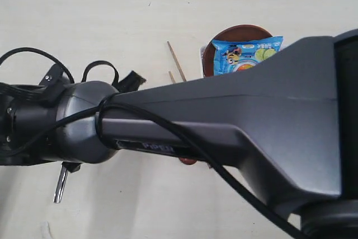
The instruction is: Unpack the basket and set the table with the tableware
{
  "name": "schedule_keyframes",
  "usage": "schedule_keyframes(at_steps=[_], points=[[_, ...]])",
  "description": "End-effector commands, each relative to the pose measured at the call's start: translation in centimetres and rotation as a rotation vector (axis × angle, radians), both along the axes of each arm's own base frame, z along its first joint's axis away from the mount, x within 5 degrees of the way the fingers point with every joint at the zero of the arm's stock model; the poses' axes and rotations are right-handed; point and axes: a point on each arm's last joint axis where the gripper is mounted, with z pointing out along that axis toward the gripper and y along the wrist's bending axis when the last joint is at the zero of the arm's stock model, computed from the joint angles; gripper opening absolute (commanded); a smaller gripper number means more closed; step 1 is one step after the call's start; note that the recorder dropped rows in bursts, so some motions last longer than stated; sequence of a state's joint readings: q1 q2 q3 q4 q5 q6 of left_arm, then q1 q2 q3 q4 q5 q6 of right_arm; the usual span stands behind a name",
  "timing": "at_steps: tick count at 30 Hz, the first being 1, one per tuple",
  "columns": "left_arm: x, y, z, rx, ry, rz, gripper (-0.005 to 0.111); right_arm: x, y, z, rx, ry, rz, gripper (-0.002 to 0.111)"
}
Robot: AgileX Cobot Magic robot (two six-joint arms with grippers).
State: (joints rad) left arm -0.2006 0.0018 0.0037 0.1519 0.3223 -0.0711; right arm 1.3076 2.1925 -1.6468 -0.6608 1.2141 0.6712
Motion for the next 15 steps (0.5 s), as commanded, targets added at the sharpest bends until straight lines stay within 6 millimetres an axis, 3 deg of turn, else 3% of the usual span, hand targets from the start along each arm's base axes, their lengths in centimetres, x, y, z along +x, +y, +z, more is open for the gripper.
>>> schedule_keyframes(at_steps=[1,4,9,15], points=[[0.0,0.0,0.1,-0.005,-0.006,0.001,0.000,0.9,0.0,1.4,-0.174,-0.101,0.251,-0.001],[0.0,0.0,0.1,-0.005,-0.006,0.001,0.000,1.0,0.0,1.0,-0.306,-0.164,0.383,-0.001],[0.0,0.0,0.1,-0.005,-0.006,0.001,0.000,0.6,-1.0,-1.4,-0.472,-0.111,0.493,-0.001],[0.0,0.0,0.1,-0.005,-0.006,0.001,0.000,0.2,-2.1,-3.1,-0.501,-0.080,0.463,0.000]])
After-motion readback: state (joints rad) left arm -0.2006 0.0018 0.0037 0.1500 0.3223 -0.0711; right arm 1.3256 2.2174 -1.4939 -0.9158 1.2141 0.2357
